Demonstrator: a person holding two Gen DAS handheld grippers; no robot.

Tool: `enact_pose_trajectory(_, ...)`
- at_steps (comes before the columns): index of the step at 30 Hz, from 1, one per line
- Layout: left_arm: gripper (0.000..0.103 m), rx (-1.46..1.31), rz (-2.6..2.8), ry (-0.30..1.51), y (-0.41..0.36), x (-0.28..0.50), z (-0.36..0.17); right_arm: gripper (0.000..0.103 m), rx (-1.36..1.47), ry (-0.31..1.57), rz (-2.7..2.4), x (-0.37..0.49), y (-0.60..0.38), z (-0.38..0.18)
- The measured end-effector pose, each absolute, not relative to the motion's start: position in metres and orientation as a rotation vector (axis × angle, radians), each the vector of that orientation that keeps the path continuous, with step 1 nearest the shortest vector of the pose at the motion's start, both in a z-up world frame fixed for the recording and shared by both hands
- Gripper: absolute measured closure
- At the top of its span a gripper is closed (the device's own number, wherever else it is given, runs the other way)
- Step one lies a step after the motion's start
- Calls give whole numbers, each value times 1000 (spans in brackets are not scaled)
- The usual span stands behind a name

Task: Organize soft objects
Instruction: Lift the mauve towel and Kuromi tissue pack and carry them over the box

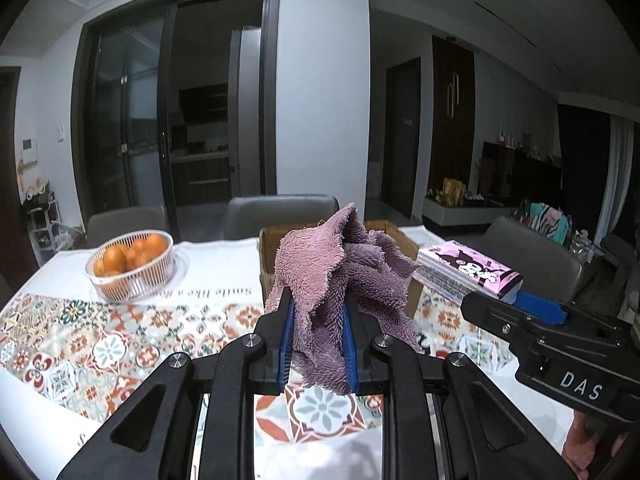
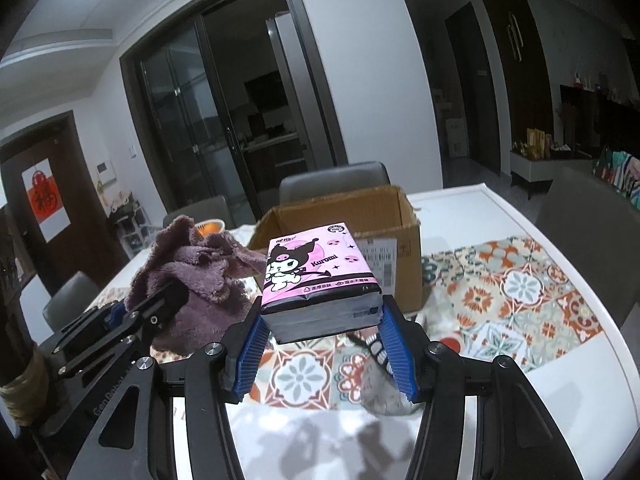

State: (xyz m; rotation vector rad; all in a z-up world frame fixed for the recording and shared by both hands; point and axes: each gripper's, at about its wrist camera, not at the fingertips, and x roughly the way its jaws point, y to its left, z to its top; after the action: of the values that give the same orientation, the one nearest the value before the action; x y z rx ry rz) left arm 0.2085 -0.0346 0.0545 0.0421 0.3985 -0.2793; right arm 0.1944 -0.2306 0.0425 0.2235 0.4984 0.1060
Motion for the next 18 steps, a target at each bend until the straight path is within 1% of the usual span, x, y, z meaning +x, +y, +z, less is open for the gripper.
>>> enact_pose_trajectory(12,81,54,-281,301,-39,225,88,47,220,414,100,212,-238,71)
enact_pose_trajectory(18,81,49,-283,278,-42,239,96,47,210,388,99,225,-240,82)
